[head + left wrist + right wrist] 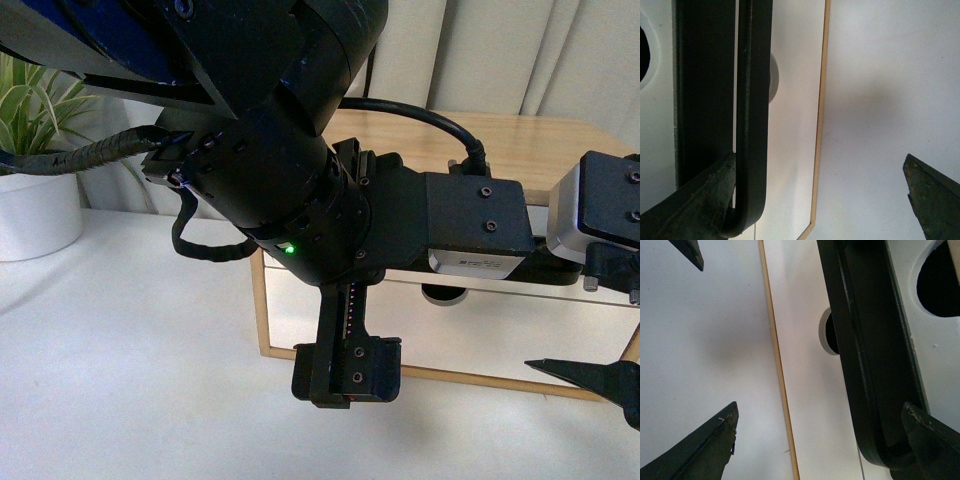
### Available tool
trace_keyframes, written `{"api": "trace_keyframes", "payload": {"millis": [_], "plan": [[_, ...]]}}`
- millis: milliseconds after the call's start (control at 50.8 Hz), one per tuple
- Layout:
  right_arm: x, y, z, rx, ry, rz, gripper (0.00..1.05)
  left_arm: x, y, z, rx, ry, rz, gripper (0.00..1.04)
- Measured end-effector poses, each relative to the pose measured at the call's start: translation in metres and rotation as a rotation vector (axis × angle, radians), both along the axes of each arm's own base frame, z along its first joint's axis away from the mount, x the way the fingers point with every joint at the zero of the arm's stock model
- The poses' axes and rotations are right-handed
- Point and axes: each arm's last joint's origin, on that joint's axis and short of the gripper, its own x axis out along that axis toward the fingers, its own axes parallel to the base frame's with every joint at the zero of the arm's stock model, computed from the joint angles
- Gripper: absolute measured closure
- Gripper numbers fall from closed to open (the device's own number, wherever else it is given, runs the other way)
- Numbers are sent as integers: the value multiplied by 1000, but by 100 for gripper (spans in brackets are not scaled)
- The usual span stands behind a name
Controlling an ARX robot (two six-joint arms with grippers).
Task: Pull drawer
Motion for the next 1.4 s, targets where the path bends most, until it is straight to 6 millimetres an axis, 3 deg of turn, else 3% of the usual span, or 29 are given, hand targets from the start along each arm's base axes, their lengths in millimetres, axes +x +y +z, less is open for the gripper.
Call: {"api": "trace_keyframes", "payload": {"millis": [394, 1398], "plan": [[7, 1, -9, -9, 43, 8, 9, 1, 3, -3, 2, -11, -3, 6], [-6, -1, -4, -124, 163, 121, 9, -14, -4, -8, 54, -13, -70, 6]]}}
